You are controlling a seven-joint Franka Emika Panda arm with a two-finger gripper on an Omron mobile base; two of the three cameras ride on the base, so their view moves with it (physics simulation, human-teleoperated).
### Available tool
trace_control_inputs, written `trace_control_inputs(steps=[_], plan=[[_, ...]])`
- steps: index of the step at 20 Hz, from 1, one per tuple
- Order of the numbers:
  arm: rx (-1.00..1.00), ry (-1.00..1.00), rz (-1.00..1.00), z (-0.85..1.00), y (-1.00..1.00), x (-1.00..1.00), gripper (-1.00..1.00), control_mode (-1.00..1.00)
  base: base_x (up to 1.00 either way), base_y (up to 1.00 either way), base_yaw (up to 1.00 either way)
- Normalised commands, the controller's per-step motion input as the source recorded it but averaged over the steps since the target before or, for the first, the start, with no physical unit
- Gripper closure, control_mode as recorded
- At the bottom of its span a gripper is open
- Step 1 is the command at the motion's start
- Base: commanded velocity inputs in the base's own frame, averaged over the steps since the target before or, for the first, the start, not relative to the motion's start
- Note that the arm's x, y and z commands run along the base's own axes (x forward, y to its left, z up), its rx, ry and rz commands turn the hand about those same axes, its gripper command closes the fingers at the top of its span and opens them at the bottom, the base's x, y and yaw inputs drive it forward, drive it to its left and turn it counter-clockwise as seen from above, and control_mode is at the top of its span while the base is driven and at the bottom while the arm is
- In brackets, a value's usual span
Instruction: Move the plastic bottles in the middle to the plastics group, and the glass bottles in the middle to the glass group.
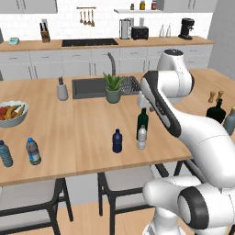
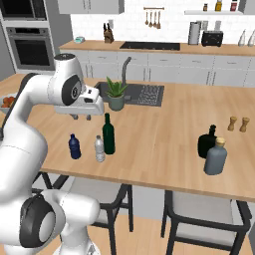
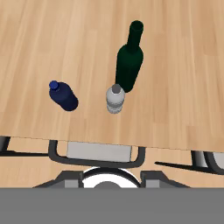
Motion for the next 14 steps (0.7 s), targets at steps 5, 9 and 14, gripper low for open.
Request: trace_control_inputs(steps=[5,9,14], plan=[[0.00,0.00,0.03,0.00,-0.08,0.00,-1.00,-1.00,0.00,0.00,0.00],[0.00,0.00,0.00,0.00,-0.12,0.00,-1.00,-1.00,0.00,0.00,0.00],[0.00,0.00,0.00,0.00,0.00,0.00,-1.00,-1.00,0.00,0.00,0.00]])
